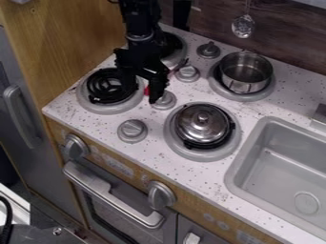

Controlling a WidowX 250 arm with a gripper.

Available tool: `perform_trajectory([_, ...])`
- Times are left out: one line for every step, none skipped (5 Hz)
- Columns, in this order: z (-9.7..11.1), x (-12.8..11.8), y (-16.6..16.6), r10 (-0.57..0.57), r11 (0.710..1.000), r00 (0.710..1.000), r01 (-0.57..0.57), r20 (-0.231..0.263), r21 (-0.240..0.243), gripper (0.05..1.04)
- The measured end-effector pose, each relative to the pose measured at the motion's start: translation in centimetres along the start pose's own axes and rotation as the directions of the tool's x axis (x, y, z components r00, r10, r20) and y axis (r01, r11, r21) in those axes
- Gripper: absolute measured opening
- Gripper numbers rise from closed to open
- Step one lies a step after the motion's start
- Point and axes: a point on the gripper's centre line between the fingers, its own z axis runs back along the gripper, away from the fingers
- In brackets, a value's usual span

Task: TAKE THE LID FROM THE POT AND PLACE IT ON THE LOWER LEFT HOB

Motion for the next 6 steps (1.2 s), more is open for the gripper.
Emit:
perform_trajectory([-1.4, -0.6, -0.5, -0.008, 1.000, 0.999, 0.007, -0.043, -0.012, 0.997])
perform_trajectory([-1.5, -0.1, -2.2, -0.061, 0.998, 0.996, 0.063, -0.068, 0.024, 0.997])
perform_trajectory([-1.5, 0.6, -4.5, -0.109, 0.994, 0.993, 0.110, -0.033, 0.016, 0.997])
perform_trajectory([-1.0, 1.2, -5.5, -0.117, 0.993, 0.993, 0.117, 0.014, 0.020, 0.997])
perform_trajectory([-1.0, 2.0, -6.3, -0.085, 0.996, 0.994, 0.085, 0.067, 0.004, 0.997])
perform_trajectory([-1.1, 2.7, -6.6, -0.071, 0.997, 0.992, 0.071, 0.101, 0.008, 0.997])
